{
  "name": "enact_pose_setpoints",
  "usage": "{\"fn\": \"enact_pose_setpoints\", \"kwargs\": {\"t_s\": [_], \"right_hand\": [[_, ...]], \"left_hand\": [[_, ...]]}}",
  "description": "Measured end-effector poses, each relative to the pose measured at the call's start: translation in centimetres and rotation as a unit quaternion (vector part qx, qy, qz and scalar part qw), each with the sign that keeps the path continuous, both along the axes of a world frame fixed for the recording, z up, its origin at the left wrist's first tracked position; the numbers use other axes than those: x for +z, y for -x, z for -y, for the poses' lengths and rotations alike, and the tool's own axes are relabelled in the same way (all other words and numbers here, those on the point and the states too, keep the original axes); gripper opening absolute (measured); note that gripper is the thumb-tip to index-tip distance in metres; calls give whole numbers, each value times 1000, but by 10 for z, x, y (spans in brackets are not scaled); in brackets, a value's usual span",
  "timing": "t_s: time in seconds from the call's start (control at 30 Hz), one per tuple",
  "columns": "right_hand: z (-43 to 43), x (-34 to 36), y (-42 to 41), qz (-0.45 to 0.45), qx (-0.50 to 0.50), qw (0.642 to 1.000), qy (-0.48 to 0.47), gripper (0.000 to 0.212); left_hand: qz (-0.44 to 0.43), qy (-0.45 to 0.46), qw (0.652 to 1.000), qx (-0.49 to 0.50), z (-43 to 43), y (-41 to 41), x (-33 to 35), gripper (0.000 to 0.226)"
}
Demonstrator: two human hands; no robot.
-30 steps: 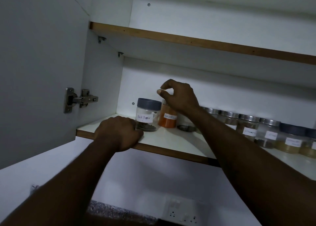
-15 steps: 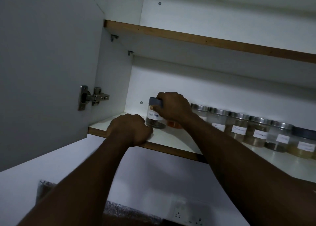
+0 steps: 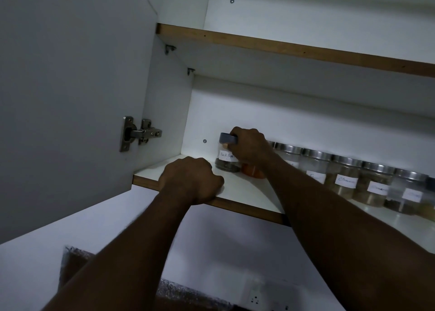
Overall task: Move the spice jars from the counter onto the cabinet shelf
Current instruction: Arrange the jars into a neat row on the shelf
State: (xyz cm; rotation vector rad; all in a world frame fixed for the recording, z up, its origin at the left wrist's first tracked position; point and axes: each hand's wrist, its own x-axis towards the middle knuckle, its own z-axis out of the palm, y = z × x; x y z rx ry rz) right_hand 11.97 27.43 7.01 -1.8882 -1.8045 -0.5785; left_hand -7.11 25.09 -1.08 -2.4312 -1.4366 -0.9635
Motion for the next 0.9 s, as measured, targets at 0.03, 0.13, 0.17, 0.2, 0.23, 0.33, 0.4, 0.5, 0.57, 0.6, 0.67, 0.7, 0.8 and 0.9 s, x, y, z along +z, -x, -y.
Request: {"fn": "enact_pose_setpoints", "kwargs": {"t_s": [0.03,0.13,0.17,0.2,0.23,0.33,0.4,0.5,0.57,0.6,0.67,0.7,0.8,0.9], "right_hand": [[-1,0,0,2,-6,1000,4,30],[-4,-1,1,-11,-9,1000,4,27],[-5,-1,2,-18,-8,1000,3,27],[-6,-2,2,-23,-8,1000,2,27],[-7,-2,2,-25,-7,1000,1,28],[-7,-4,2,-24,-6,1000,-1,28],[-7,-5,1,-24,-4,1000,-3,27],[-6,-8,1,-17,0,1000,-13,31],[0,-9,2,-38,16,999,-32,48],[5,-8,3,-55,24,997,-50,57],[17,-5,7,-85,29,991,-104,64],[23,-4,10,-97,32,986,-129,62],[48,-10,19,-95,43,987,-121,41],[76,-34,25,-38,25,998,-34,23]], "left_hand": [[1,-2,1000,0,0,0,0,40],[4,-6,1000,-1,0,0,-1,40],[6,-5,1000,-3,0,0,-2,40],[9,-4,1000,-5,0,0,-2,40],[10,-4,1000,-5,0,0,-2,40],[12,-6,1000,-5,1,1,-2,39],[11,-9,1000,-8,2,1,-1,40],[9,-10,1000,-9,2,1,-1,40],[8,-10,1000,-8,2,1,-1,40],[7,-10,1000,-8,2,1,-1,40],[5,-6,1000,-7,2,1,-1,40],[5,-1,1000,-6,2,1,-1,40],[7,12,1000,-6,5,1,0,40],[5,15,1000,-8,9,2,0,40]]}}
